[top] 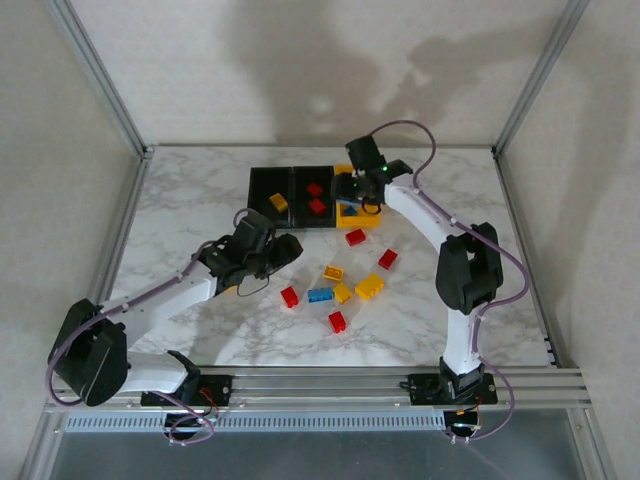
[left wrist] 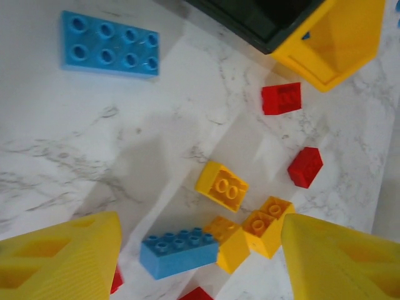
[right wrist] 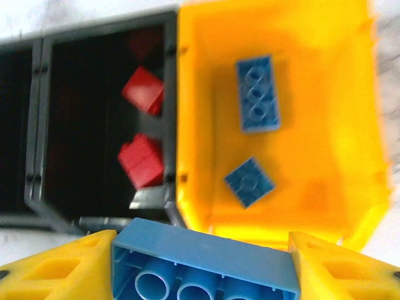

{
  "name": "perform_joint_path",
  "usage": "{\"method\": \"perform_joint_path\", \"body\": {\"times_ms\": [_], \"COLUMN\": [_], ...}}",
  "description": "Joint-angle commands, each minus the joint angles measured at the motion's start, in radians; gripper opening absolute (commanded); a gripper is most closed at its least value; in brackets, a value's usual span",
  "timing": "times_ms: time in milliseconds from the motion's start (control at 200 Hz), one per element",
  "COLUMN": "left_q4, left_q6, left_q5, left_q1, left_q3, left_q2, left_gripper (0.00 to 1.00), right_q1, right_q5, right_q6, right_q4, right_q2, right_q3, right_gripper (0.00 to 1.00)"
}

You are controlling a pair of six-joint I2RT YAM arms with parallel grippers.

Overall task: Sort the legos into containers by color
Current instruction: Place the lego in the container.

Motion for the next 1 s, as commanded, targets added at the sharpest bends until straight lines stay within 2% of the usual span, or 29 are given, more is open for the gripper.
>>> {"method": "perform_joint_path", "body": {"times_ms": [0, 170, 426, 616, 991], "left_q4": [0.038, 0.049, 0.045, 0.045, 0.047], "left_q6": [0.024, 0.019, 0.019, 0.019, 0.019], "left_q5": [0.01, 0.006, -0.01, -0.018, -0.028], "left_q1": [-0.025, -0.05, -0.058, -0.057, -0.057], "left_q3": [0.058, 0.081, 0.062, 0.037, 0.008], "left_q2": [0.037, 0.074, 0.052, 0.033, 0.011], "left_gripper": [0.68, 0.68, 0.68, 0.68, 0.68], "right_q1": [-0.037, -0.085, -0.097, -0.111, -0.111], "right_q5": [-0.042, -0.152, -0.147, -0.155, -0.12], "right_q6": [0.046, 0.2, 0.371, 0.505, 0.567], "right_q4": [0.023, 0.082, 0.109, 0.186, 0.181], "right_q2": [0.063, 0.136, 0.207, 0.2, 0.233], "right_q3": [0.078, 0.13, 0.173, 0.099, 0.096], "right_gripper": [0.56, 0.56, 0.56, 0.55, 0.56]}}
